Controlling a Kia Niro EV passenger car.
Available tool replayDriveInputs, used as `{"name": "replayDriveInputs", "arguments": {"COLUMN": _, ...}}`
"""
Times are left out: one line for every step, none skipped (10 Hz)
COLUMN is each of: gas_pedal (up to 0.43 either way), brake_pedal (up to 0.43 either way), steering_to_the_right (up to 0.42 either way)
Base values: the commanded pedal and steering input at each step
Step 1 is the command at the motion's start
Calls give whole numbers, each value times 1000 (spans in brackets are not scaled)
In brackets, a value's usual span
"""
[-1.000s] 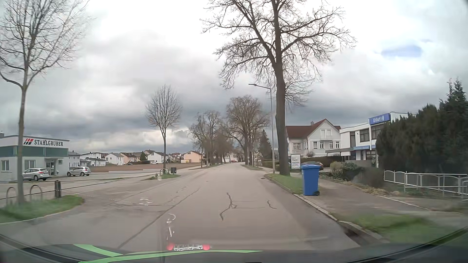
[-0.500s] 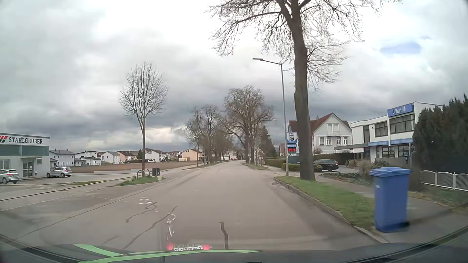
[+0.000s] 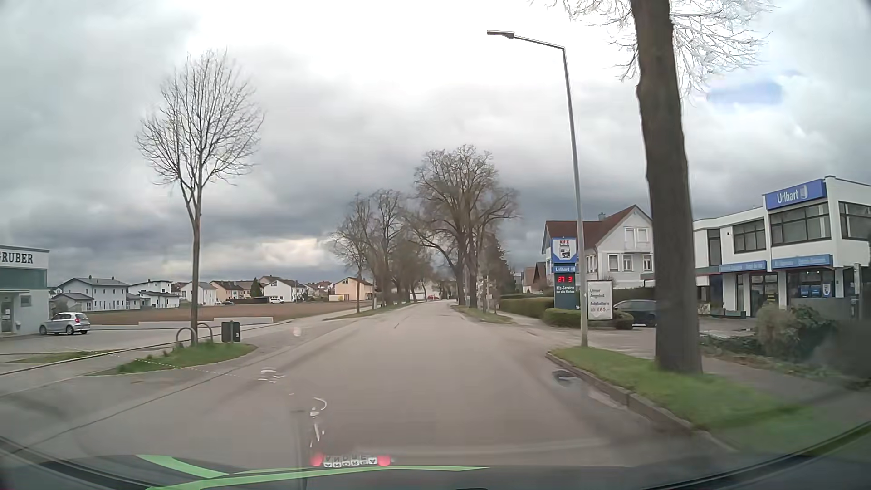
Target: Follow the waypoints while adhering to traffic rules and regulations
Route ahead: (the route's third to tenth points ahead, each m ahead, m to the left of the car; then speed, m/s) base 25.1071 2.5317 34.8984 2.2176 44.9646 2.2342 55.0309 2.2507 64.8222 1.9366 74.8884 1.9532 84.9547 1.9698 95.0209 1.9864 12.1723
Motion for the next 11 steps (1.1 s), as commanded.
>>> {"name": "replayDriveInputs", "arguments": {"gas_pedal": 157, "brake_pedal": 0, "steering_to_the_right": 1}}
{"name": "replayDriveInputs", "arguments": {"gas_pedal": 157, "brake_pedal": 0, "steering_to_the_right": 1}}
{"name": "replayDriveInputs", "arguments": {"gas_pedal": 157, "brake_pedal": 0, "steering_to_the_right": 1}}
{"name": "replayDriveInputs", "arguments": {"gas_pedal": 157, "brake_pedal": 0, "steering_to_the_right": 1}}
{"name": "replayDriveInputs", "arguments": {"gas_pedal": 157, "brake_pedal": 0, "steering_to_the_right": 1}}
{"name": "replayDriveInputs", "arguments": {"gas_pedal": 157, "brake_pedal": 0, "steering_to_the_right": 1}}
{"name": "replayDriveInputs", "arguments": {"gas_pedal": 157, "brake_pedal": 0, "steering_to_the_right": 1}}
{"name": "replayDriveInputs", "arguments": {"gas_pedal": 150, "brake_pedal": 0, "steering_to_the_right": 1}}
{"name": "replayDriveInputs", "arguments": {"gas_pedal": 150, "brake_pedal": 0, "steering_to_the_right": 1}}
{"name": "replayDriveInputs", "arguments": {"gas_pedal": 150, "brake_pedal": 0, "steering_to_the_right": 1}}
{"name": "replayDriveInputs", "arguments": {"gas_pedal": 150, "brake_pedal": 0, "steering_to_the_right": 1}}
